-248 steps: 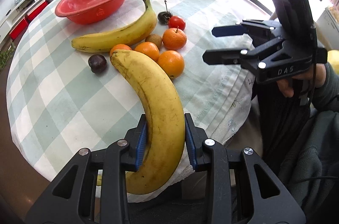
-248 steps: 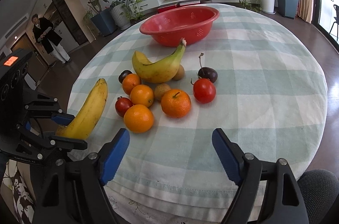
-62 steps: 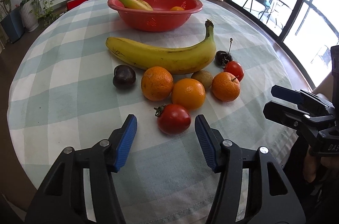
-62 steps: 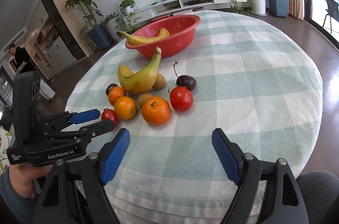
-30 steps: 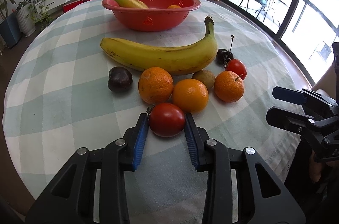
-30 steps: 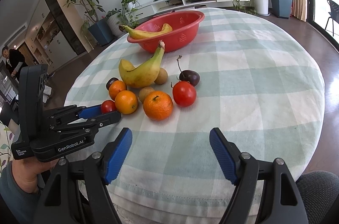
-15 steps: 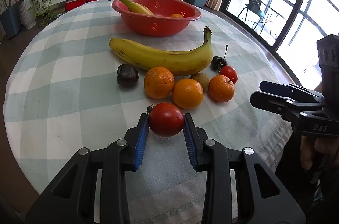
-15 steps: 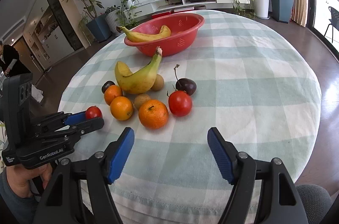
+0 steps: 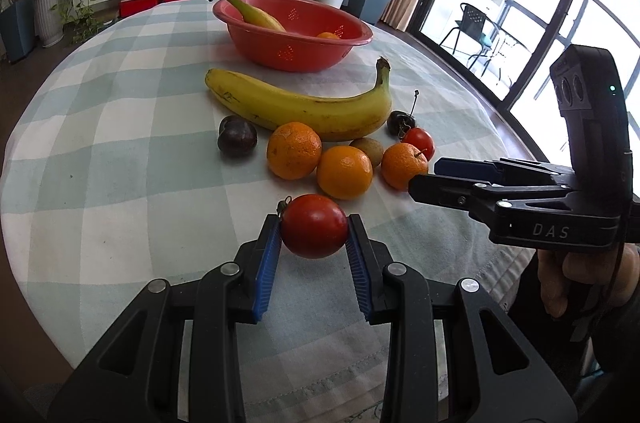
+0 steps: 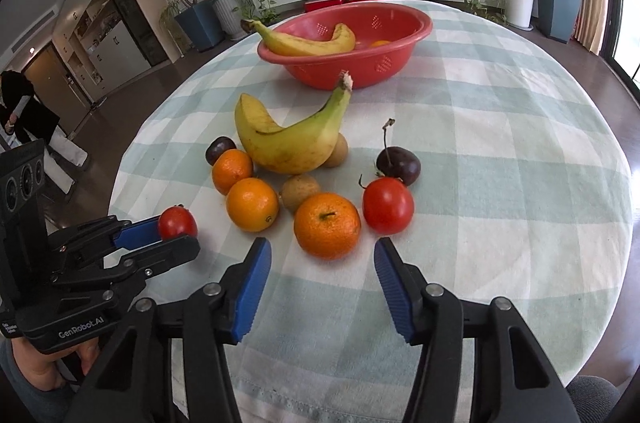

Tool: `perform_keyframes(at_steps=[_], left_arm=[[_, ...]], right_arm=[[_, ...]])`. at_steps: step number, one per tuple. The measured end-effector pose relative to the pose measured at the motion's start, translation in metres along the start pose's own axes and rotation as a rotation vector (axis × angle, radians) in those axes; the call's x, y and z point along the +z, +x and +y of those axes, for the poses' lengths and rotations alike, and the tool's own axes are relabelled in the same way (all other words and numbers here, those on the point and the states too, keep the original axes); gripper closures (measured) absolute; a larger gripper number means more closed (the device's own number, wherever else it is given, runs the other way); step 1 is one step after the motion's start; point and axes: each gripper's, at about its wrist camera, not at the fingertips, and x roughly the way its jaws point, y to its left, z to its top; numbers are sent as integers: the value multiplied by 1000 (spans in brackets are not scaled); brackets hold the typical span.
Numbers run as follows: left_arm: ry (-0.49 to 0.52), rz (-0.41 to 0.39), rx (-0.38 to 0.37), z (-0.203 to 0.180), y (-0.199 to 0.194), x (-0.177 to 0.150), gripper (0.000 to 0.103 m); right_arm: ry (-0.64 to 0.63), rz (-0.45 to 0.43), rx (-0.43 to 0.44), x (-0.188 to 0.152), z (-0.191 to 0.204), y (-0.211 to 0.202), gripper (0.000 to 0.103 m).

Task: Organize fruits
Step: 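Hold the tomato in the left tool while the right tool grasps an orange, then lift the tomato with the left tool while the right tool carries the orange toward the bowl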

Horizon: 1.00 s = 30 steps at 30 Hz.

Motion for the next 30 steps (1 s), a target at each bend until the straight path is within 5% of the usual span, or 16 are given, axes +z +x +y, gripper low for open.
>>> perform_keyframes(at_steps=[30], left_arm=[[-6, 12, -2, 2, 6, -1, 72]], right_arm=[[-13, -9, 22, -2, 0, 10, 62]])
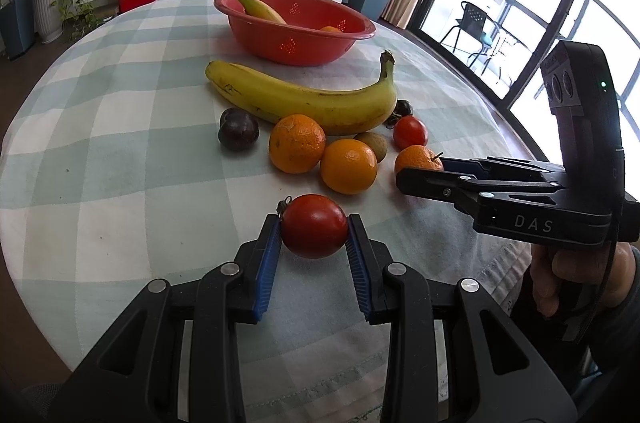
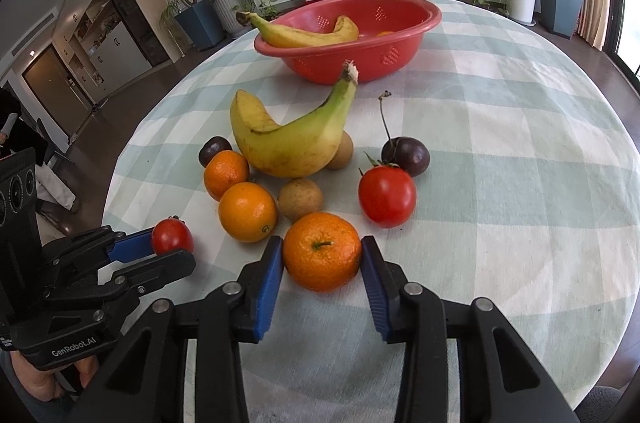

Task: Organize fruits
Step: 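Lift the tomato with the left tool while the right tool carries the orange toward the bowl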

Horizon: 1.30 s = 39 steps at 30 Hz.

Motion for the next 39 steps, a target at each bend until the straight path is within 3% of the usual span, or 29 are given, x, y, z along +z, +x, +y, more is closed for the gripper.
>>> perform_keyframes(at_steps=[11, 22, 31, 39], left_arm=[[-14, -35, -27, 2, -14, 15, 72], [103, -124, -8, -8, -33, 105, 72], [223, -64, 28, -25, 22, 180, 72], [286, 15, 59, -27, 82, 210, 72]], right_arm=[[60, -67, 34, 4, -17, -36, 62], [67, -206, 42, 69, -38, -70, 62], [49, -233, 78, 144, -48, -57, 62], [52, -148, 122, 193, -51, -6, 62]])
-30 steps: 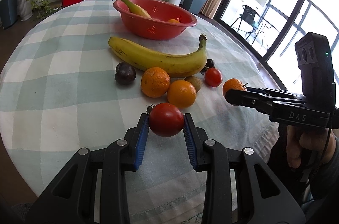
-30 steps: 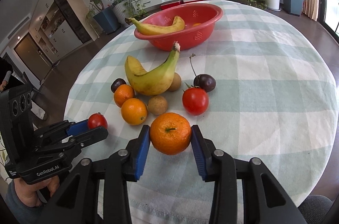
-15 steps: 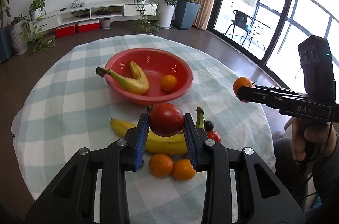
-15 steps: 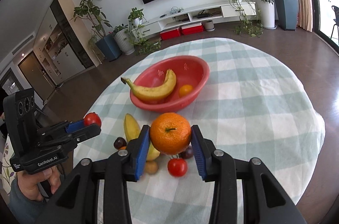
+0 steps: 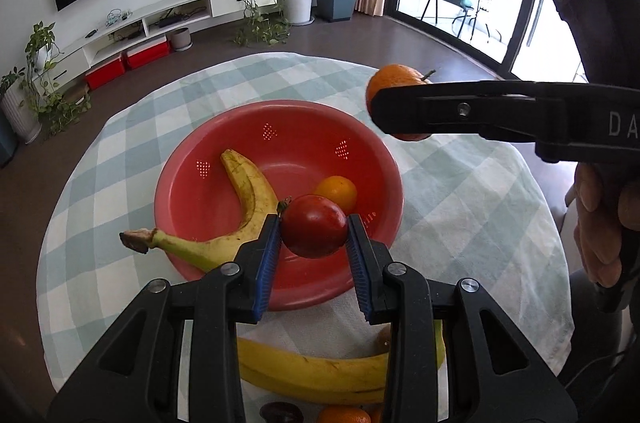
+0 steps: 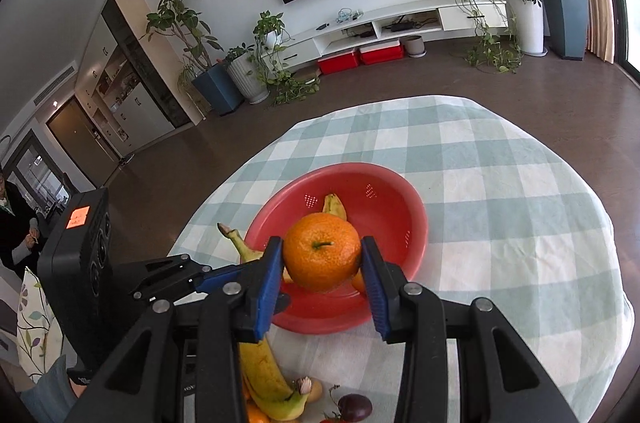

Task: Organize fruits
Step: 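Lift the tomato with the left tool while the right tool carries the orange toward the bowl, then lower the tomato into the red bowl and open the left tool while the right tool releases the orange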

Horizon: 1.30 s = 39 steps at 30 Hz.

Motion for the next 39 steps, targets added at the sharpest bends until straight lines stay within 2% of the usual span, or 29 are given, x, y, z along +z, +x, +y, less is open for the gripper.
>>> perform_keyframes(at_steps=[10, 18, 39], left_arm=[[28, 62, -6, -1, 43, -3, 72], [20, 75, -6, 7, 56, -6, 72], [15, 67, -4, 9, 61, -6, 71]], right_arm=[[2, 123, -37, 10, -5, 64, 62], [-17, 169, -83, 3, -5, 87, 61], [-19, 189, -120, -6, -10, 95, 60]])
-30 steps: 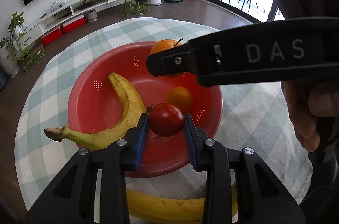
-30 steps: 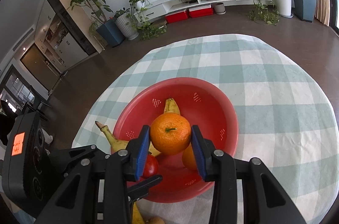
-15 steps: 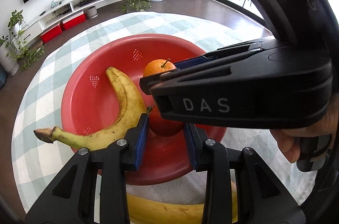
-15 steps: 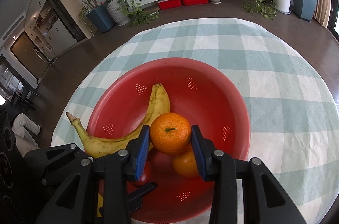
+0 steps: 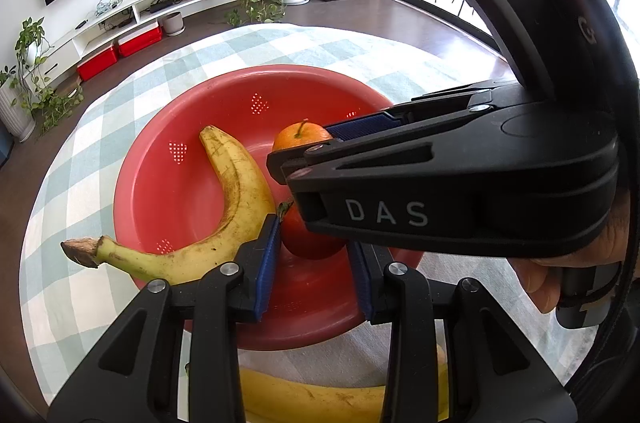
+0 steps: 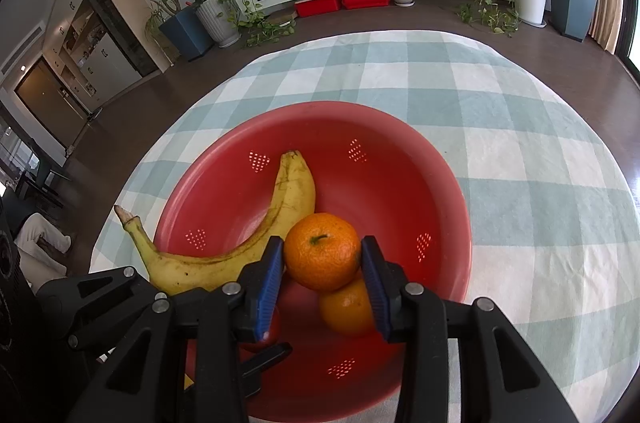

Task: Organize fruits
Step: 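Lower the tomato into the red bowl and open the left tool while the right tool releases the orange, then move the left tool back over the remaining fruit toward the dark plum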

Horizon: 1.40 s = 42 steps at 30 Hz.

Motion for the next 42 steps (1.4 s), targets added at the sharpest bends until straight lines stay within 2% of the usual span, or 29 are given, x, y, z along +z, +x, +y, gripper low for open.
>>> perform_keyframes(at_steps=[10, 11, 13, 15, 17, 20, 22, 25, 27, 33, 37, 42], left_arm=[[-8, -4, 5, 0, -5, 1, 70], [-8, -6, 7, -1, -6, 1, 67], [-11, -20, 9, 0, -12, 0, 61], [-15, -37, 22, 1, -20, 0, 54], [-23, -64, 39, 2, -33, -1, 36], [-50, -114, 53, 6, -58, -6, 28], [-73, -144, 62, 10, -76, -12, 25], [-116, -186, 71, 17, -103, -29, 23], [-153, -202, 79, 23, -118, -44, 18], [-260, -207, 70, 33, -153, -102, 16], [-302, -177, 47, 26, -155, -140, 16], [-324, -132, 22, 10, -144, -170, 16]], right_arm=[[9, -13, 0, 0, 0, -6, 60], [9, -22, -2, 0, 0, -10, 60], [8, -47, -4, 0, 1, -19, 55], [15, -80, -2, -1, 2, -32, 41], [31, -123, 13, -2, 0, -49, 29], [51, -196, 15, -8, -2, -76, 14], [59, -233, 17, -15, -3, -91, 12], [76, -268, 22, -33, -6, -112, 11], [85, -286, 30, -51, -8, -124, 10], [104, -309, 20, -118, -8, -139, 10], [151, -282, 19, -159, -8, -133, 10], [153, -234, 0, -190, 0, -119, 10]])
